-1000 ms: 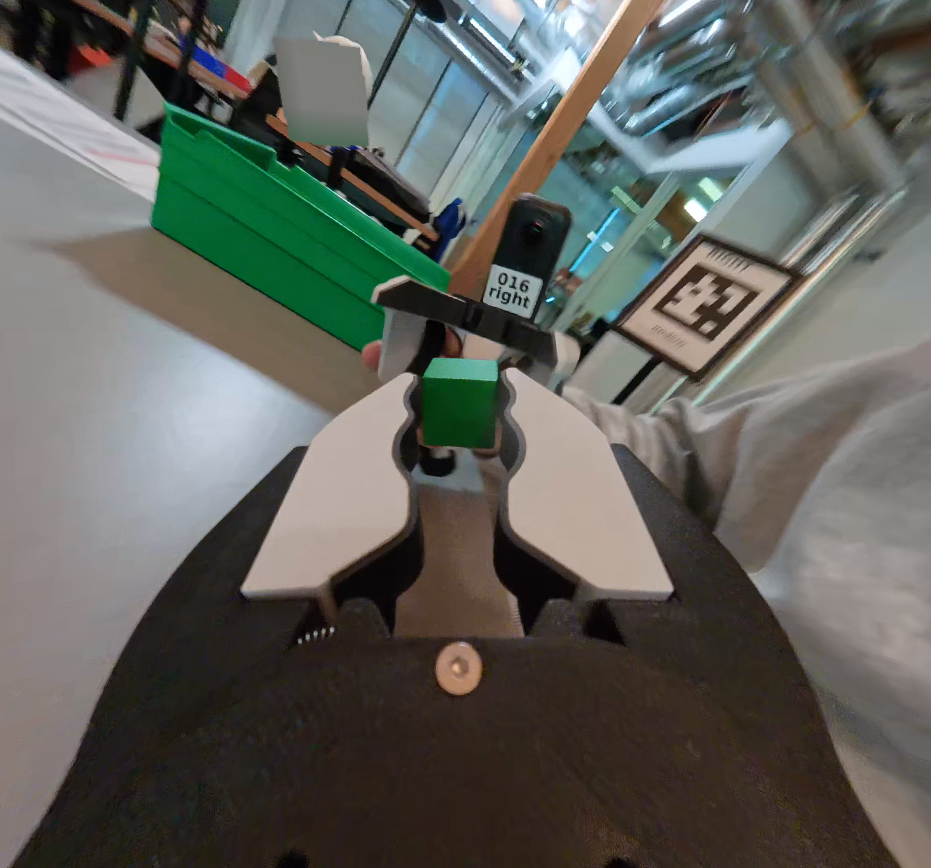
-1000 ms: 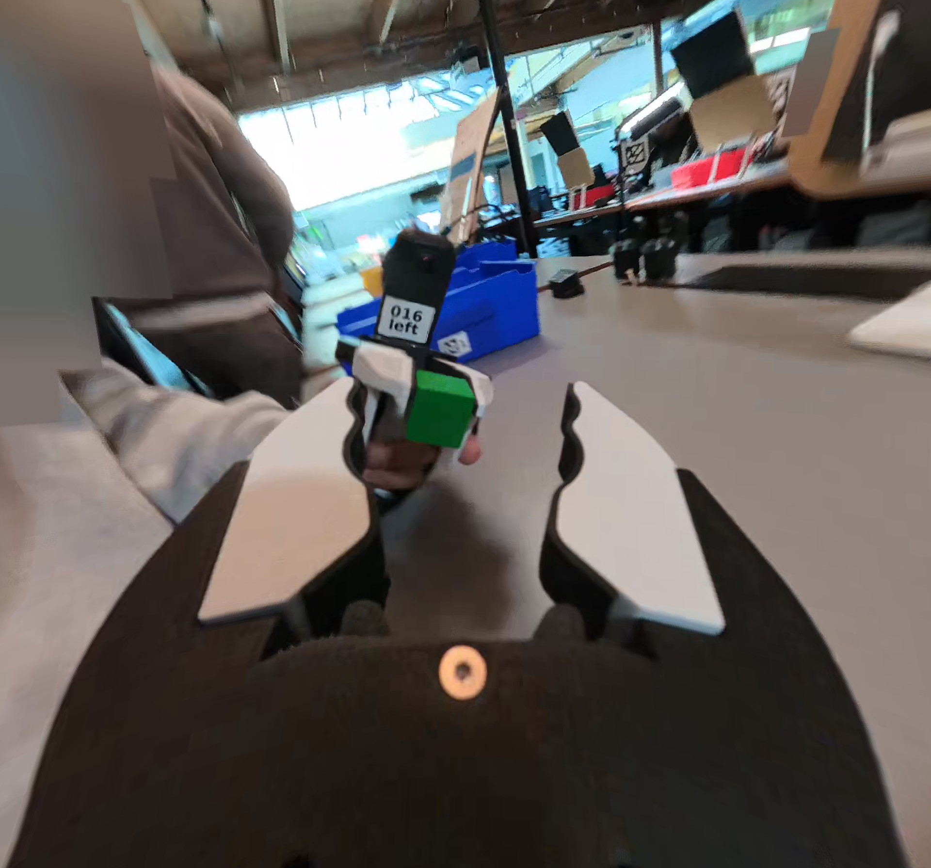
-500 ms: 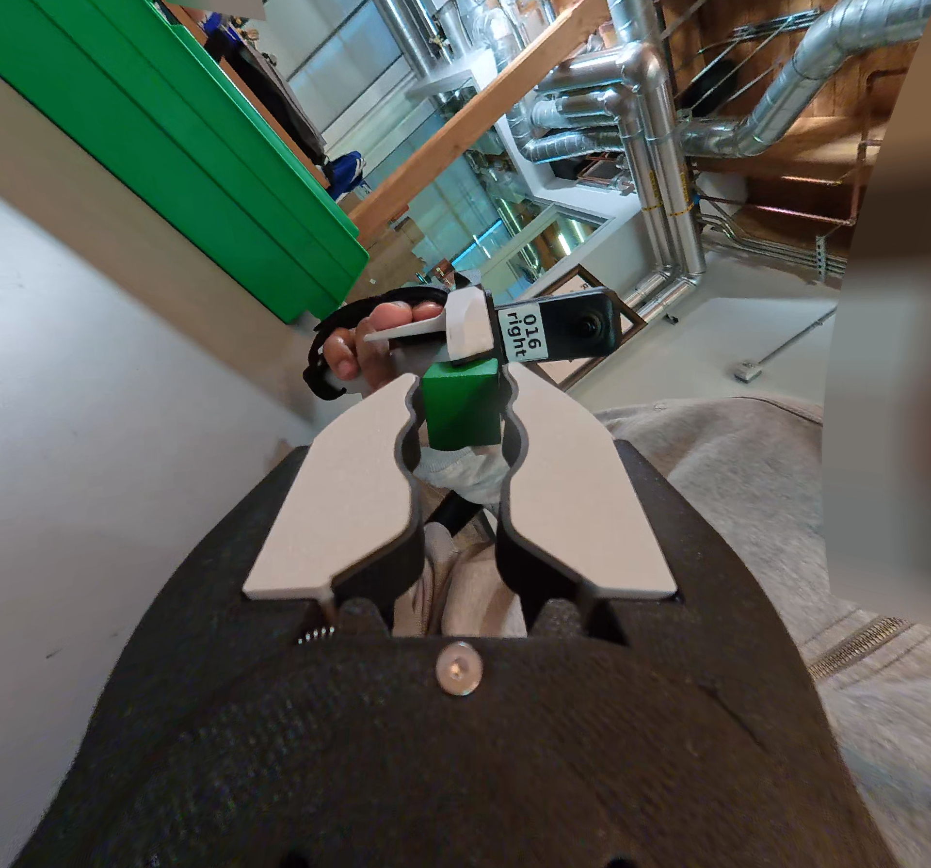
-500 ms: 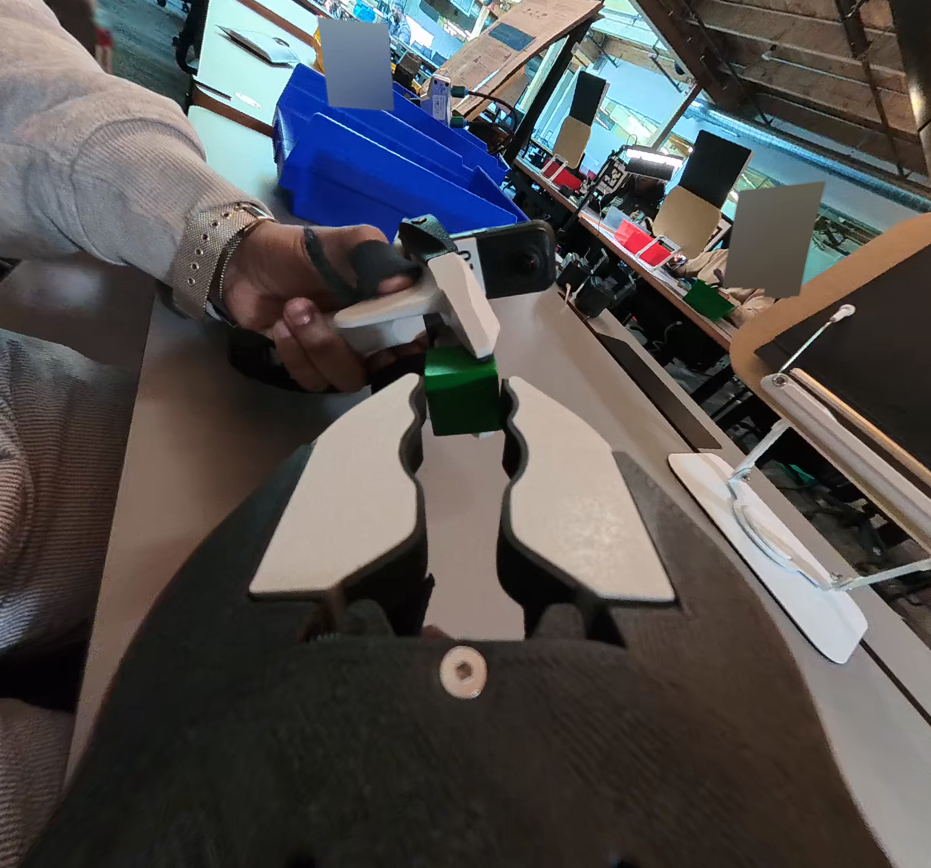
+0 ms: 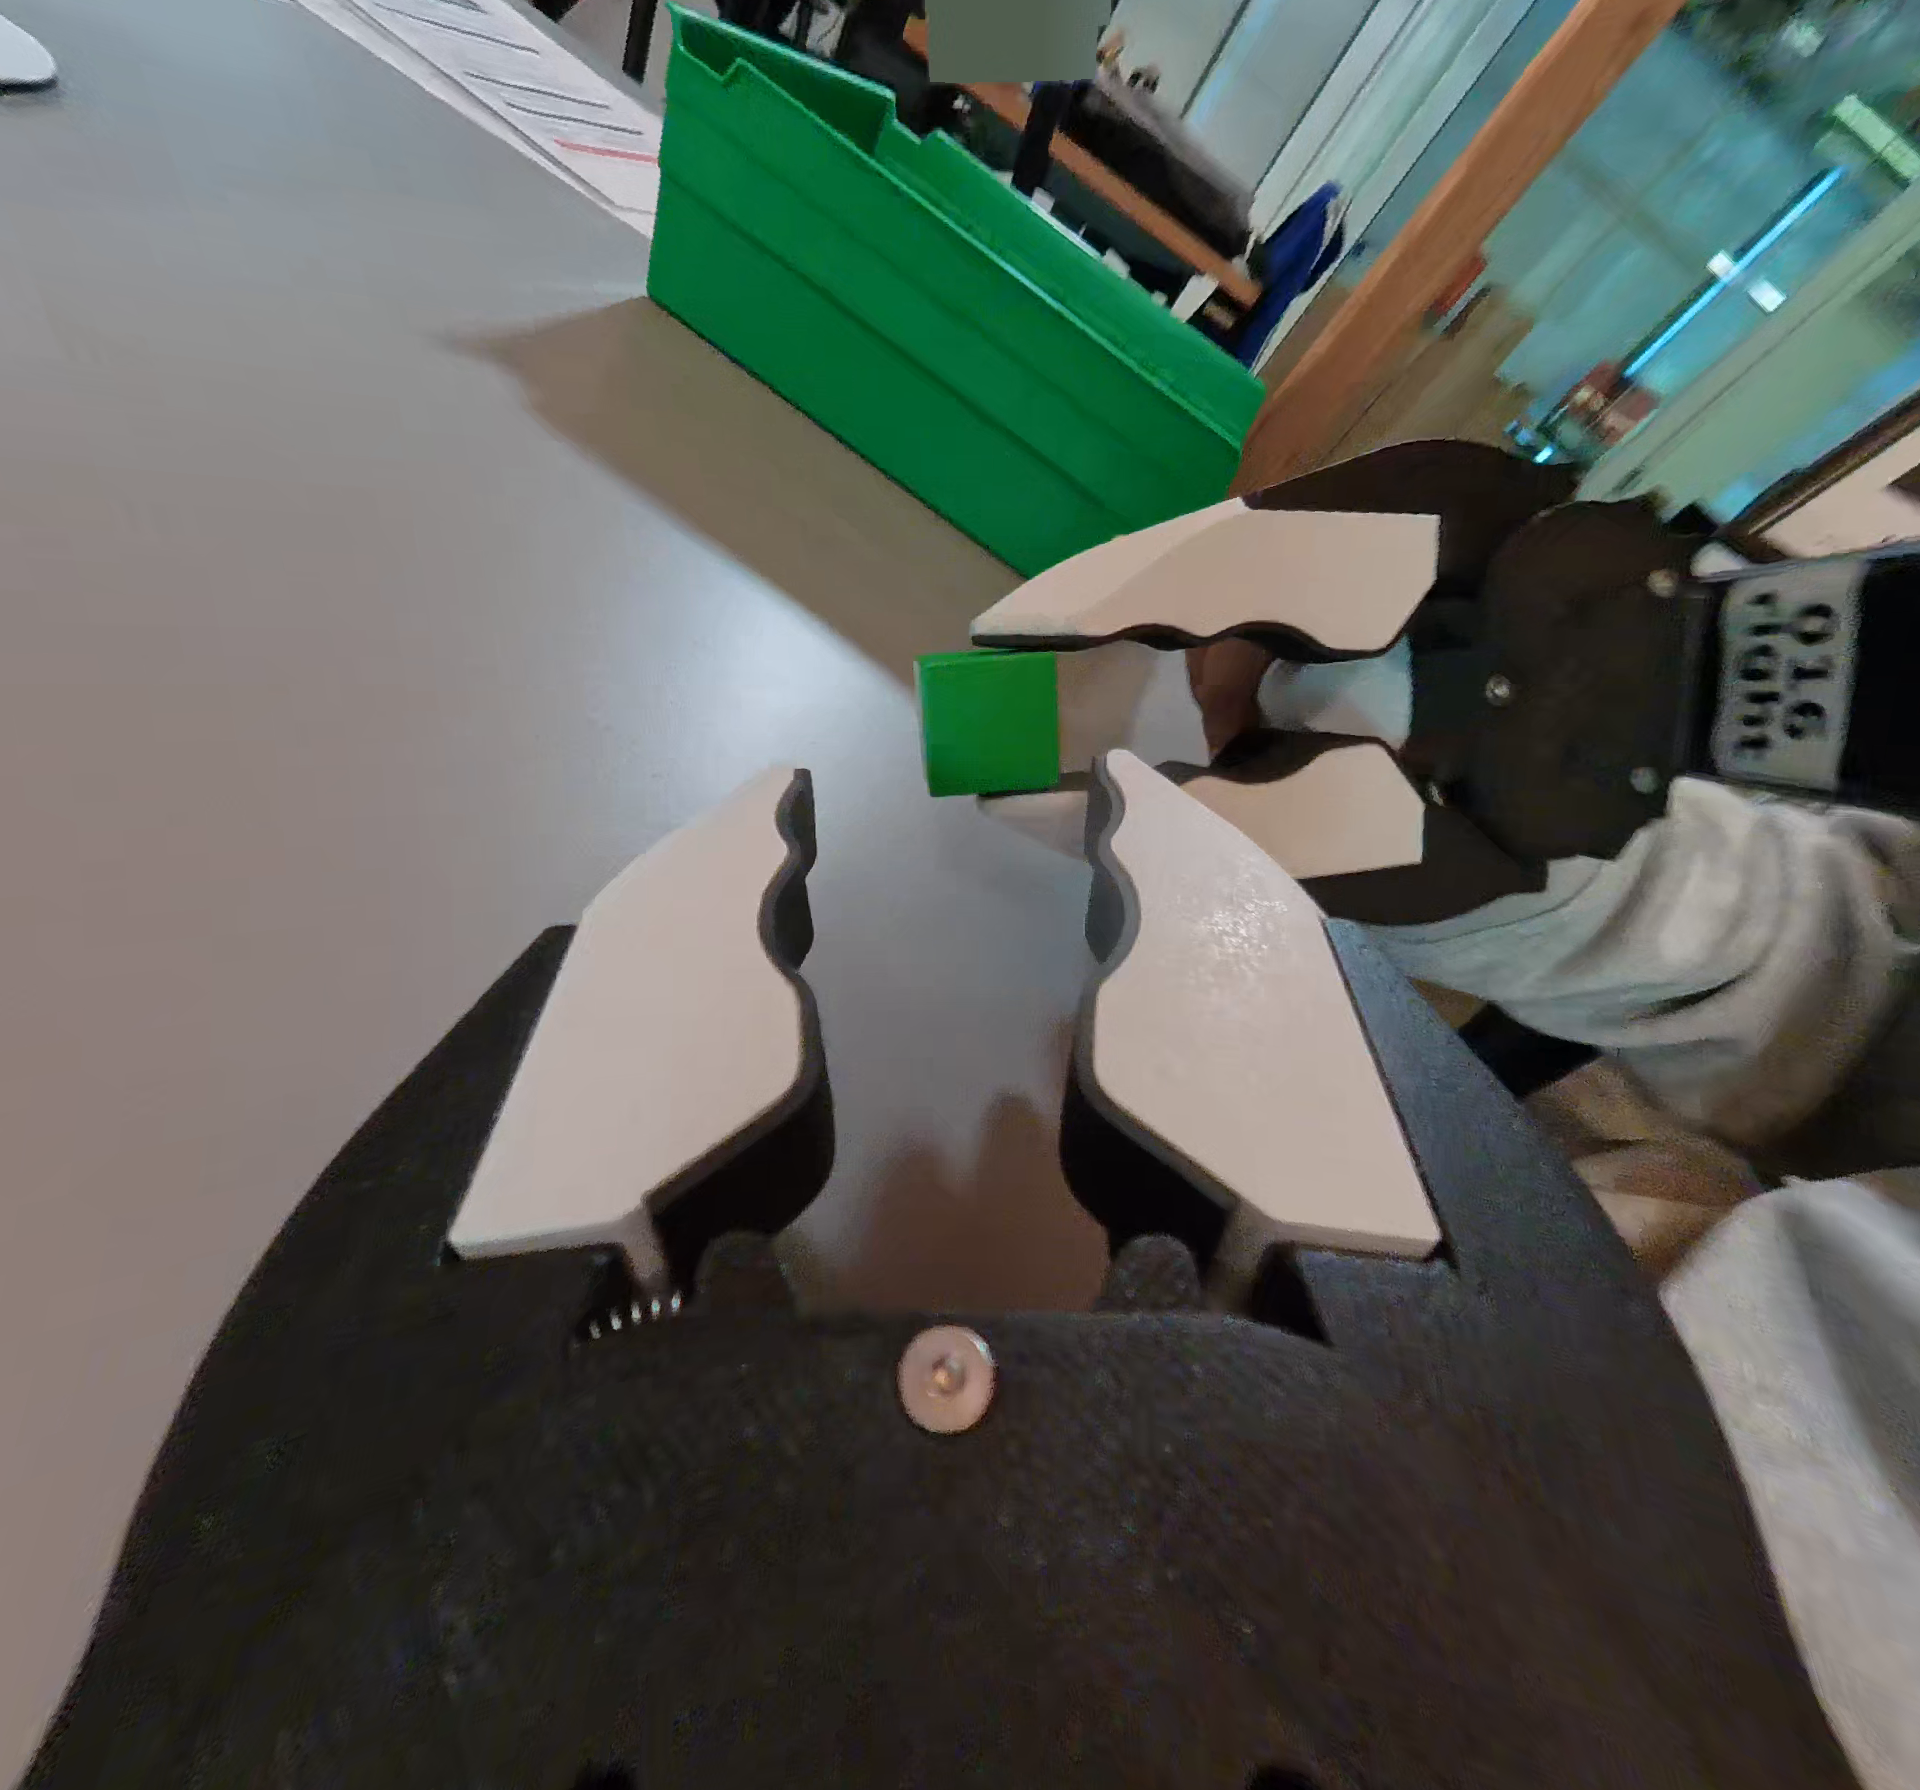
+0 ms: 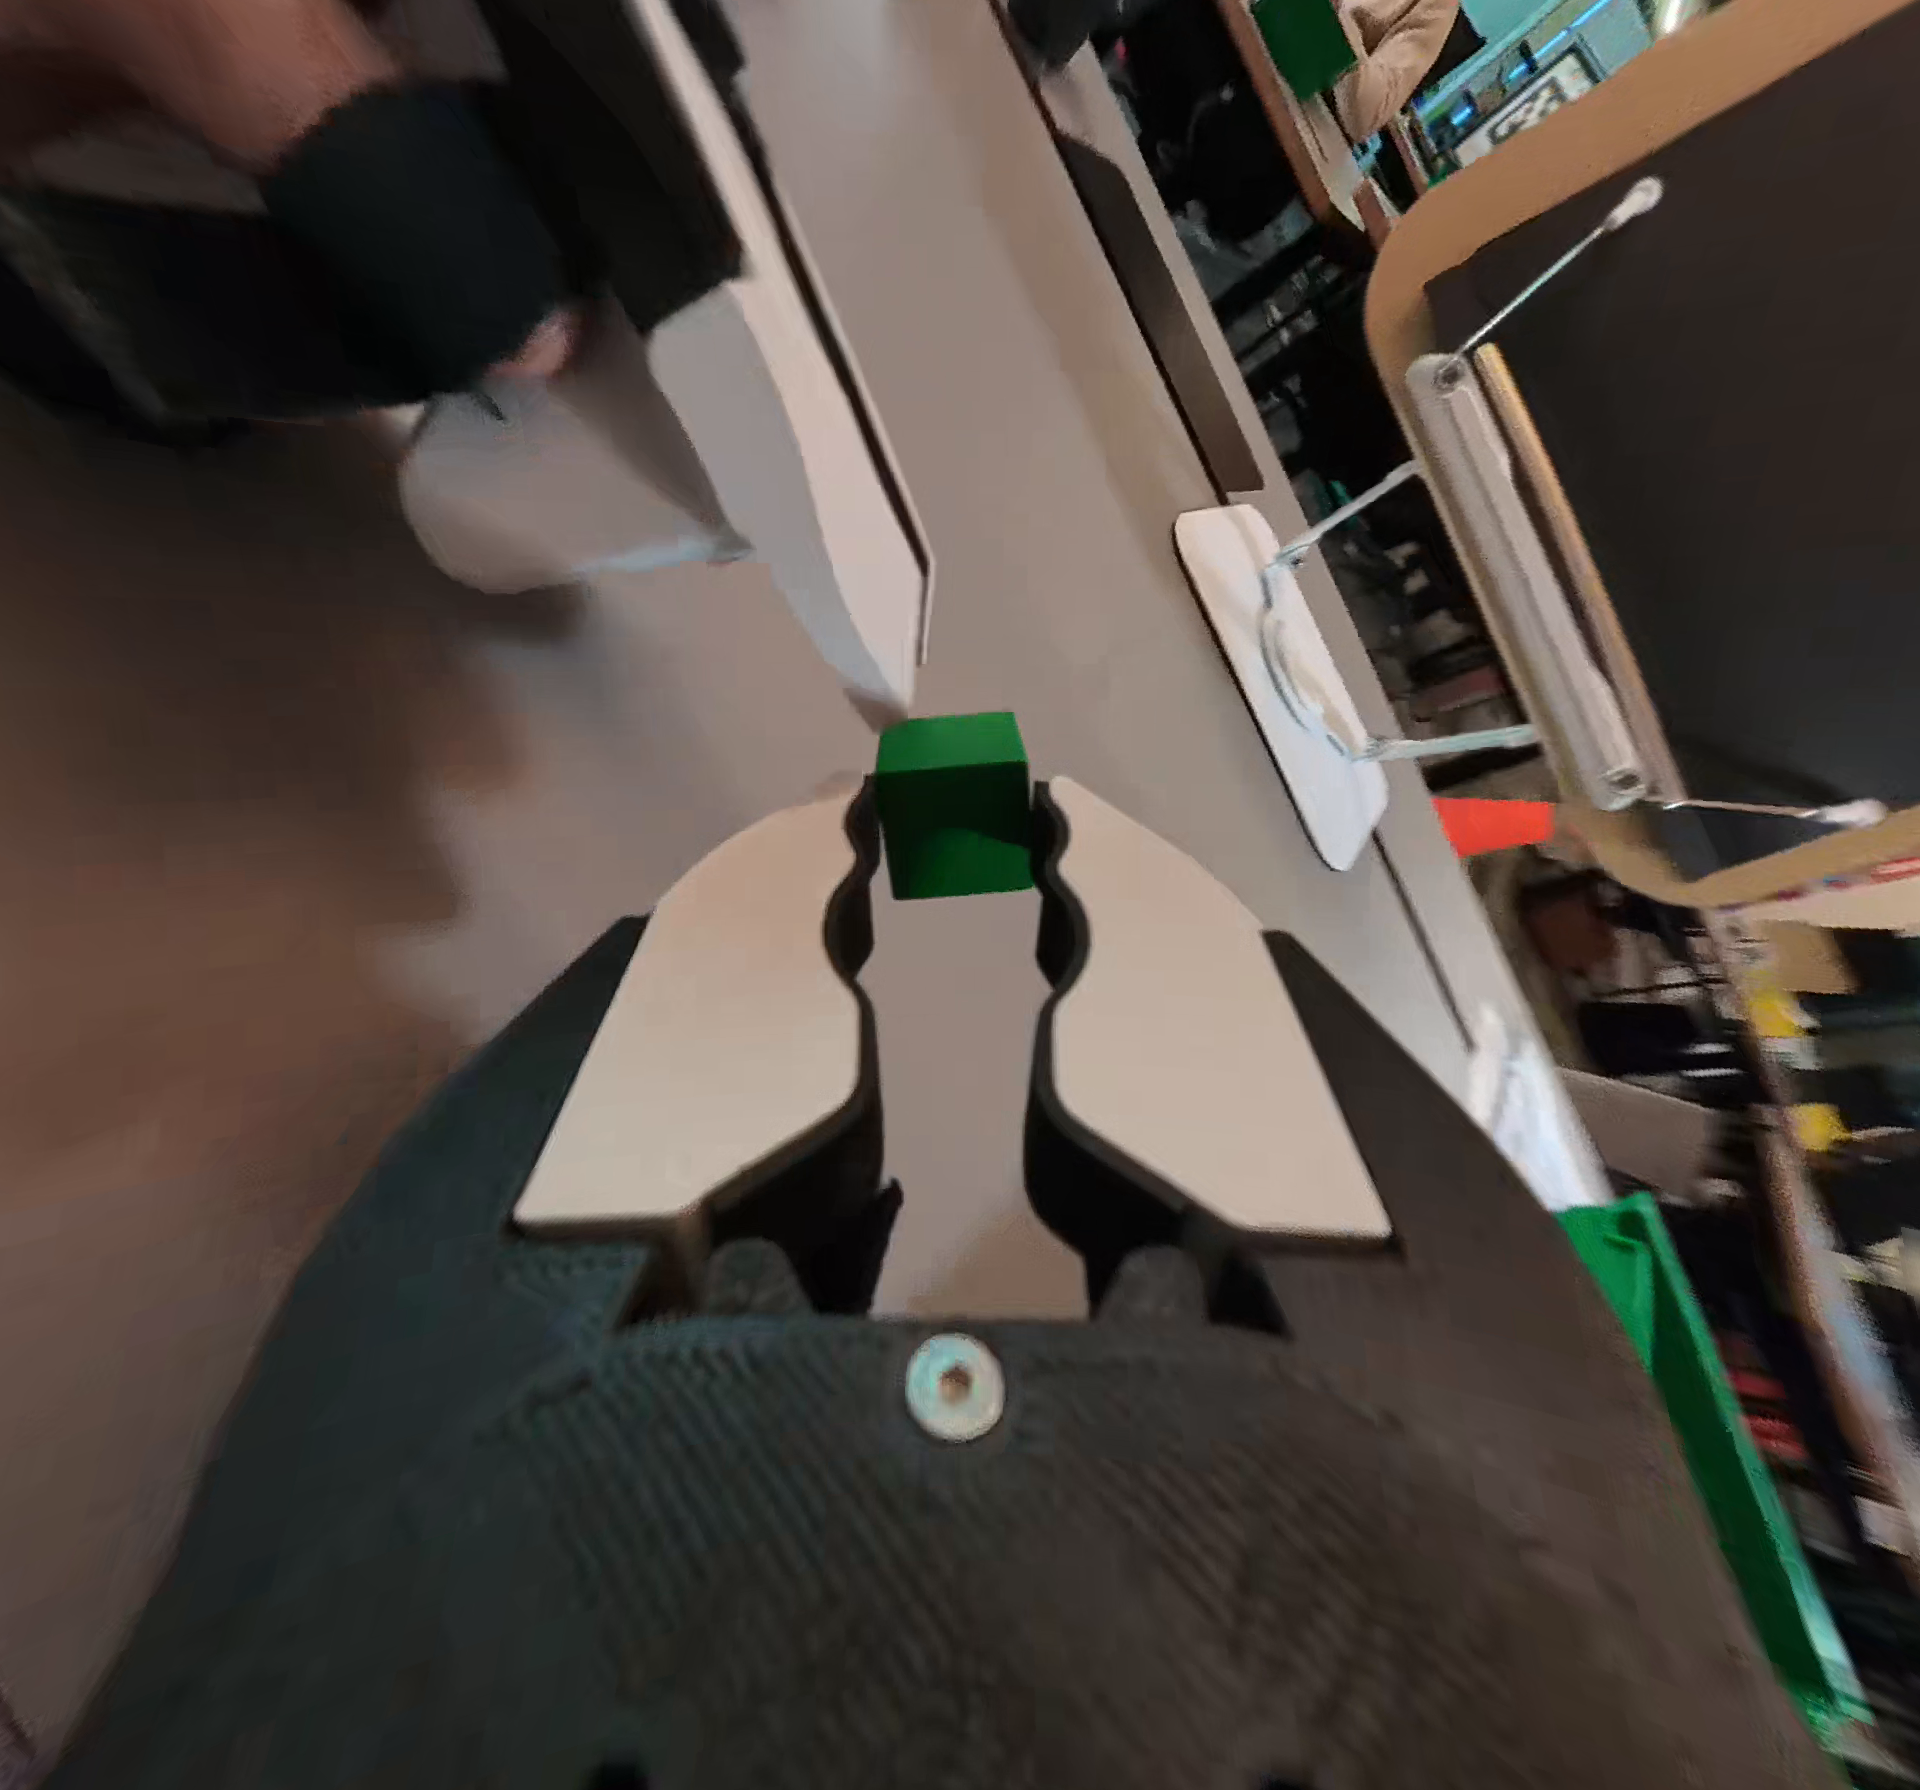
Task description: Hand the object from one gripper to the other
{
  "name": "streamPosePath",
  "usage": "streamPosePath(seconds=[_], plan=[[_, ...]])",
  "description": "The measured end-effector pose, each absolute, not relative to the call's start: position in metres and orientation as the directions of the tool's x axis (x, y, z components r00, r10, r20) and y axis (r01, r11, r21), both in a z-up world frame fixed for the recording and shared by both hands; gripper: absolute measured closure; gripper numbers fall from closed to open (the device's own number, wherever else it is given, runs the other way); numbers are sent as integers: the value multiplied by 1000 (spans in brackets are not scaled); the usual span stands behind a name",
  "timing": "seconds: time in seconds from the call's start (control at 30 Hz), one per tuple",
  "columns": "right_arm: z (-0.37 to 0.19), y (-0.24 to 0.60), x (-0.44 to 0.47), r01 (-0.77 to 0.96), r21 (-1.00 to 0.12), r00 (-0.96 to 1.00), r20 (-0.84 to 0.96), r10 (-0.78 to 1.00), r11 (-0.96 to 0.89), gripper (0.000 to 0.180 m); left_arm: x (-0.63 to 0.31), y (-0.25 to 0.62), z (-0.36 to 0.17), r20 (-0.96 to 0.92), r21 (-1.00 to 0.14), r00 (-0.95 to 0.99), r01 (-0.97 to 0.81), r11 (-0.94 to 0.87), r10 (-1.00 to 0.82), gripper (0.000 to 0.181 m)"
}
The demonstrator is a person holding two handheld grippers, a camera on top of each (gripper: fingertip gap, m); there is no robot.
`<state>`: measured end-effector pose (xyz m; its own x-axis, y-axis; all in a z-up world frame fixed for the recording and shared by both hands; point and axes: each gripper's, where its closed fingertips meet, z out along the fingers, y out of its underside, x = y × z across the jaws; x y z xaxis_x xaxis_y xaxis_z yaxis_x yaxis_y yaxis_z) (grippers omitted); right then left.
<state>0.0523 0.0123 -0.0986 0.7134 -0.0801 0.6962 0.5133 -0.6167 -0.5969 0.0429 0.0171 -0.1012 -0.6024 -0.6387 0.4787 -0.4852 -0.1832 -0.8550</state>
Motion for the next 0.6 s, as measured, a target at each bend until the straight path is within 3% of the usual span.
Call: streamPosePath(seconds=[0.03, 0.17, 0.23, 0.3, 0.4, 0.47, 0.6], plan=[[-100, 13, 50, 536, -550, 679, 732, -61, -640, 151, 42, 15, -102, 459, -862, -605, -481, -161, -651, 128], [-102, 18, 41, 597, -428, 579, 815, -5, -679, 151, 38, 5, -105, 462, -856, -616, -499, -138, -637, 135], [-101, 19, 39, 601, -425, 575, 818, -4, -677, 151, 37, 5, -106, 472, -850, -614, -508, -141, -633, 153], [-102, 19, 39, 597, -444, 590, 807, -9, -669, 151, 37, 5, -106, 476, -846, -613, -515, -138, -630, 153], [-102, 19, 42, 582, -488, 619, 785, -34, -651, 148, 38, 7, -104, 485, -844, -610, -515, -152, -627, 153], [-101, 19, 47, 558, -538, 652, 755, -67, -632, 131, 39, 10, -102, 497, -840, -605, -514, -172, -622, 153], [-94, 19, 49, 411, -768, 830, 539, -148, -492, 116, 41, 19, -95, 562, -815, -597, -518, -261, -572, 153]])
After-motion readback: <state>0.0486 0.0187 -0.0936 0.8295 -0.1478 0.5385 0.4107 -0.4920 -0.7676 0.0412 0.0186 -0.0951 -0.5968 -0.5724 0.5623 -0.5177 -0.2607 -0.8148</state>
